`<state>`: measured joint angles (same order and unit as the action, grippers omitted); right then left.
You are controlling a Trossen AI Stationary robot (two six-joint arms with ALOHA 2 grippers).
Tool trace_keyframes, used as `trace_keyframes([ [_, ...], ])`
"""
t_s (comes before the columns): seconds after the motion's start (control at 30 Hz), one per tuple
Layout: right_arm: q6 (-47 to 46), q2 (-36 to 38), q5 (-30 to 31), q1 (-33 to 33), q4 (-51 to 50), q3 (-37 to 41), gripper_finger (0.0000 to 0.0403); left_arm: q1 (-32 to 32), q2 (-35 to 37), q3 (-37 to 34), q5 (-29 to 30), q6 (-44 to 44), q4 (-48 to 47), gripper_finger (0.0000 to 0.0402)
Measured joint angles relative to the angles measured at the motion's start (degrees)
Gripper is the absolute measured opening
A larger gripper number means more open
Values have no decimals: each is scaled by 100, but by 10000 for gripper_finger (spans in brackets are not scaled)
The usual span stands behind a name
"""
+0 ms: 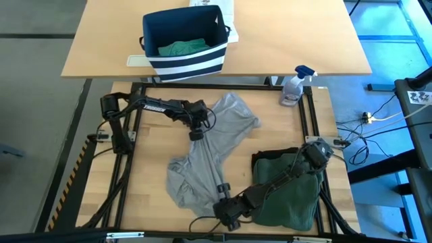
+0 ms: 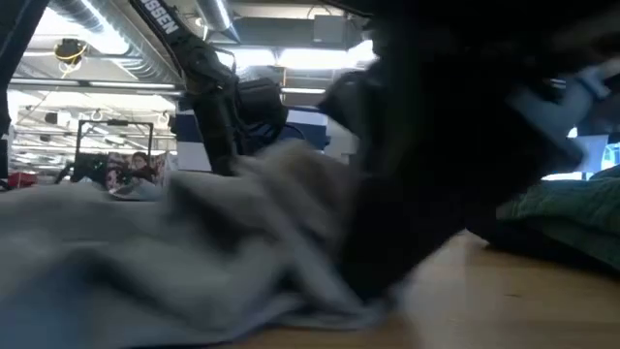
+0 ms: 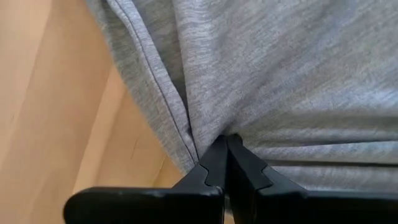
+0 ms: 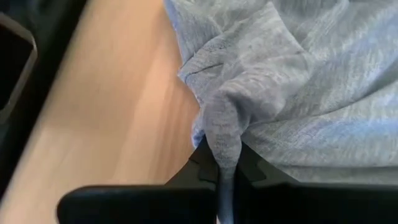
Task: Fold Laundry from Bin
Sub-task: Fold the gray shirt
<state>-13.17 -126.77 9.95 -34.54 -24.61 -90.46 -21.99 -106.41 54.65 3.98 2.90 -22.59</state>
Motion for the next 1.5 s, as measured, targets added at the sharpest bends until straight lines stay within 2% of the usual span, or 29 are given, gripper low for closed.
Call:
trace_keyframes([
  [0.13,-51,211,13,-35,41,354,3,182,292,-231,278,-433,-217,0],
  [0.33,-415,846,-41,-35,1925,1917,2,545,961,-586,648,-1085,-1266,0],
  [0.43,-577,1194,-19,-35,2971,2780,2,675,1357,-992,670,-1454,-1275,0],
  [0.57,-732,1577,125,-31,3551,3551,2,705,1846,-1508,802,-1934,-1156,0],
  [0.73,-746,1753,74,12,3715,3830,2,852,2555,-1598,387,-1902,-1149,1],
  [0.93,-592,1764,-56,93,3690,3832,10,1322,3538,-1140,594,-1742,-1290,27],
  [1.03,-566,1765,-70,161,3663,3830,25,1792,3878,-981,173,-1982,-1276,40],
  [1.13,-447,1765,-94,166,3642,3827,30,2666,3924,-979,181,-2372,-1245,45],
  [1.3,-289,1765,-74,250,3663,3827,18,4115,3489,-979,1025,-3315,-834,41],
  [1.4,-284,1765,-155,357,3660,3827,12,4672,3121,-978,1663,-3649,-159,38],
  [1.5,-284,1765,-216,445,3675,3827,14,4922,2648,-977,1661,-3728,498,37],
])
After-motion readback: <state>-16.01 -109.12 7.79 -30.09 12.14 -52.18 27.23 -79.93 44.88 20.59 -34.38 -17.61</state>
